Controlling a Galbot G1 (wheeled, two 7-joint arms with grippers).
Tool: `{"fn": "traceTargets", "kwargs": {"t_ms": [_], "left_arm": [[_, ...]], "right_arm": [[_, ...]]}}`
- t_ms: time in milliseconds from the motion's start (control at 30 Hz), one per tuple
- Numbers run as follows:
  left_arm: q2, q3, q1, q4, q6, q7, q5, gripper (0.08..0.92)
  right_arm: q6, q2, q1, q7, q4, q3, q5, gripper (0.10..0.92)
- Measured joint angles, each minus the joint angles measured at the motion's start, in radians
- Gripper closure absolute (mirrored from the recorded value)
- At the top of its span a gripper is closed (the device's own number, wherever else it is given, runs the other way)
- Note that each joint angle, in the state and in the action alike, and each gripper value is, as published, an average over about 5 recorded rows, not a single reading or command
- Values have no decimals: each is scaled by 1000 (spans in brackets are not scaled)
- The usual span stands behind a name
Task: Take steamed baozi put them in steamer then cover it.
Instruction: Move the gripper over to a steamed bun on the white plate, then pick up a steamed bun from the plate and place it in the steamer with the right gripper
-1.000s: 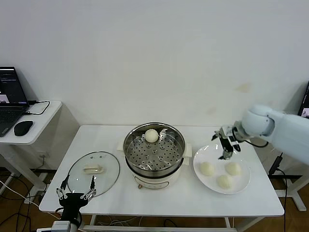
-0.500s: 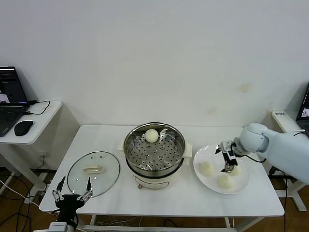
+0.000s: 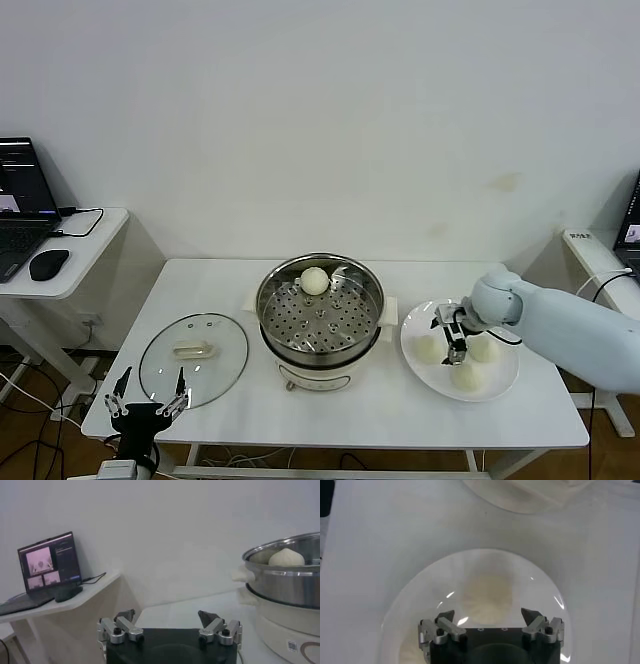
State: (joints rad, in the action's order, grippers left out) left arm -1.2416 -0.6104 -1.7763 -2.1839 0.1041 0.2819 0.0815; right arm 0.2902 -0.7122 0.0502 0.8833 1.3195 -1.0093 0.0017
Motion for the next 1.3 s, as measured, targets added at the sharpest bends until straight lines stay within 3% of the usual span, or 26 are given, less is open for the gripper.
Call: {"fn": "traceTargets", "kwargs": {"t_ms": [133,500,1300], "left_arm": [[-2,0,0,0,0,0,0,177],[-3,0,1,0,-1,1,-1,177],[16,16,15,-20,-2,1,-1,177]], "right_arm": [[2,-12,-18,-1,-15,14,-10,225],[4,-23,-39,-2,-31,38,-18,402],[45,101,203,83,101,-47,99,416]]}}
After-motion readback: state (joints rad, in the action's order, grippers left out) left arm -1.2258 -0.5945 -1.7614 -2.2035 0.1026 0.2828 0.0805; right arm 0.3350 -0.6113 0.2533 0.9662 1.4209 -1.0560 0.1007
